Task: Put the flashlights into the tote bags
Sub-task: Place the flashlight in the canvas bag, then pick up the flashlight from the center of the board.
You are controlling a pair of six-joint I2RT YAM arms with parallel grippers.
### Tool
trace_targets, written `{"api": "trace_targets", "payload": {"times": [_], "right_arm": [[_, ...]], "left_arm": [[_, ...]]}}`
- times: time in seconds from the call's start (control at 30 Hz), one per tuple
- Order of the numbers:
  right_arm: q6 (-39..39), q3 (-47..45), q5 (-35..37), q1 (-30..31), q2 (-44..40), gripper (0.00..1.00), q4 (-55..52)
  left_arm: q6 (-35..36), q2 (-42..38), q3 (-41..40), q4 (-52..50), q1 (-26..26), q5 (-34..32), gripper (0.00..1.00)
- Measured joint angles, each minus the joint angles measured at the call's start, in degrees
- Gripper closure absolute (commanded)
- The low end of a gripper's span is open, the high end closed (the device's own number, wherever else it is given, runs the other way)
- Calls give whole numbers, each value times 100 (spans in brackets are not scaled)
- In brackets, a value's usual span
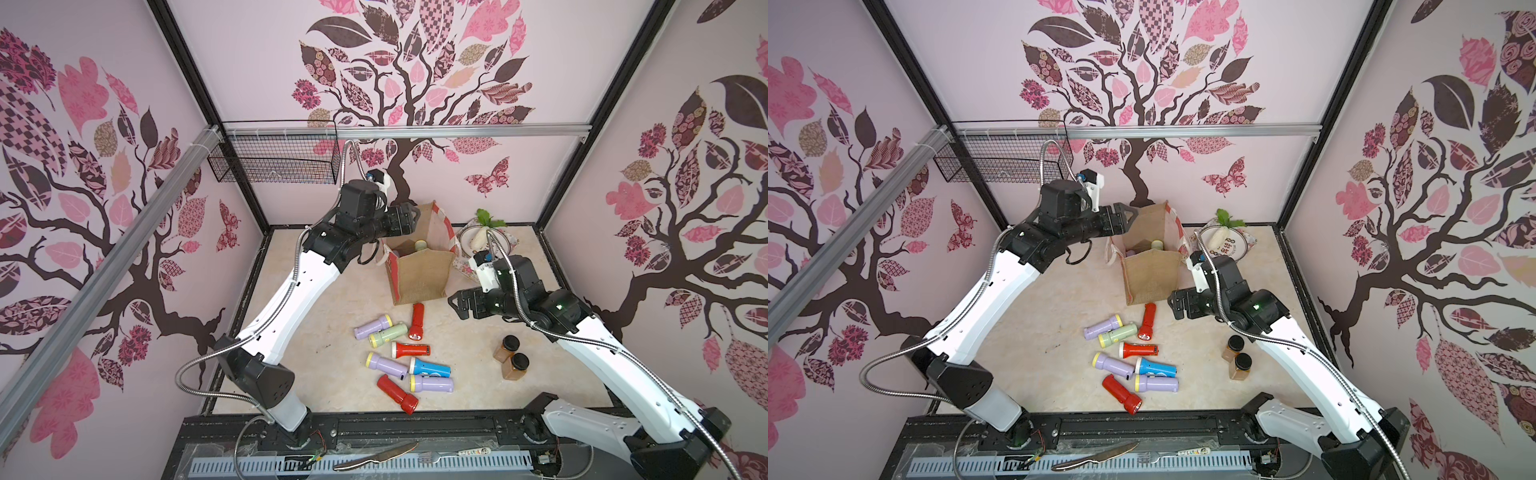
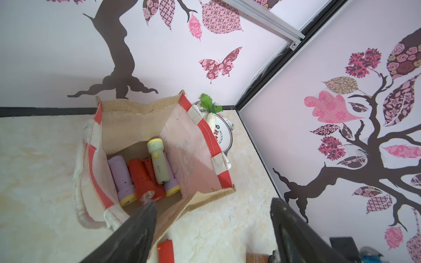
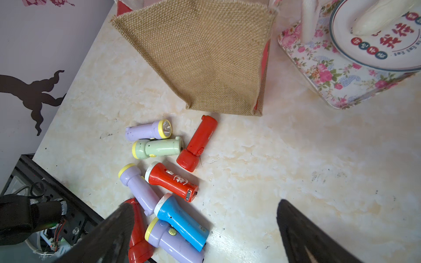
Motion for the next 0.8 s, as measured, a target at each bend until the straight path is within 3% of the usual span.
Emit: {"api": "trace_targets", "payload": {"times": [0.3, 0.57, 0.8], "right_arm": [[48, -439, -461, 382, -129, 0, -74], [9, -750, -1165, 656, -225, 0, -229], [-7, -750, -1342, 1038, -212, 0, -389]], "left_arm": [[-474, -1617, -1729, -691, -175, -155, 18], [-1071, -2846, -2583, -2087, -177, -446, 18], [-1740, -4183, -3801, -2671, -177, -516, 19]]}}
